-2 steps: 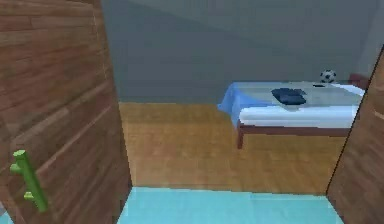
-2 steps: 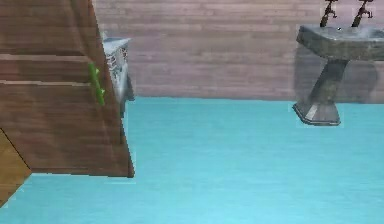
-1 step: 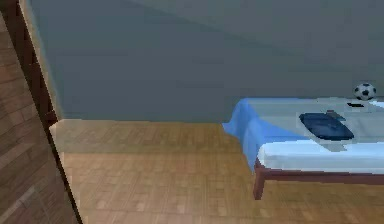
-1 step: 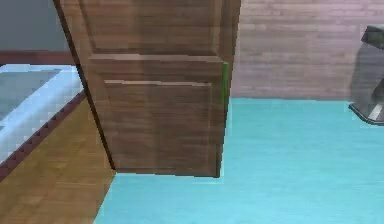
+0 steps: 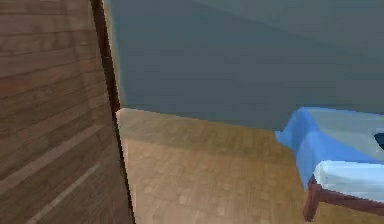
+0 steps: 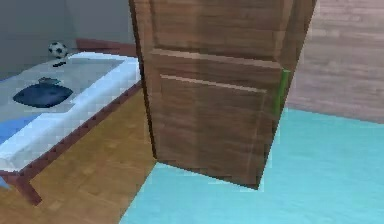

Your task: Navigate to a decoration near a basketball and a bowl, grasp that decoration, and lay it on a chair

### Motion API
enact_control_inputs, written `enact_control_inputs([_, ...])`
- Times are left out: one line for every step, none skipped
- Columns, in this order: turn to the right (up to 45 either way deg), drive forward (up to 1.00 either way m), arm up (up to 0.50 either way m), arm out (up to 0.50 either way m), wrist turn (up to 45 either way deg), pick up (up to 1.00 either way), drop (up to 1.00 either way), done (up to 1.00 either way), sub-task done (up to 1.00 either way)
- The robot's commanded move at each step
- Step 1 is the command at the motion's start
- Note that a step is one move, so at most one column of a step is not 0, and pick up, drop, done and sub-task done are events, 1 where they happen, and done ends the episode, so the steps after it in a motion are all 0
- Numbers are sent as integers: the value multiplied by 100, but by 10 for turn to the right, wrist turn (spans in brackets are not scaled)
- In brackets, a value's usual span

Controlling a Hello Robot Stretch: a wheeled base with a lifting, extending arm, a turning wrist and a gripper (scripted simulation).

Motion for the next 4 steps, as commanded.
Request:
enact_control_inputs([0, 100, 0, 0, 0, 0, 0, 0, 0])
enact_control_inputs([0, 25, 0, 0, 0, 0, 0, 0, 0])
enact_control_inputs([-450, 0, 0, 0, 0, 0, 0, 0, 0])
enact_control_inputs([-240, 0, 0, 0, 0, 0, 0, 0, 0])
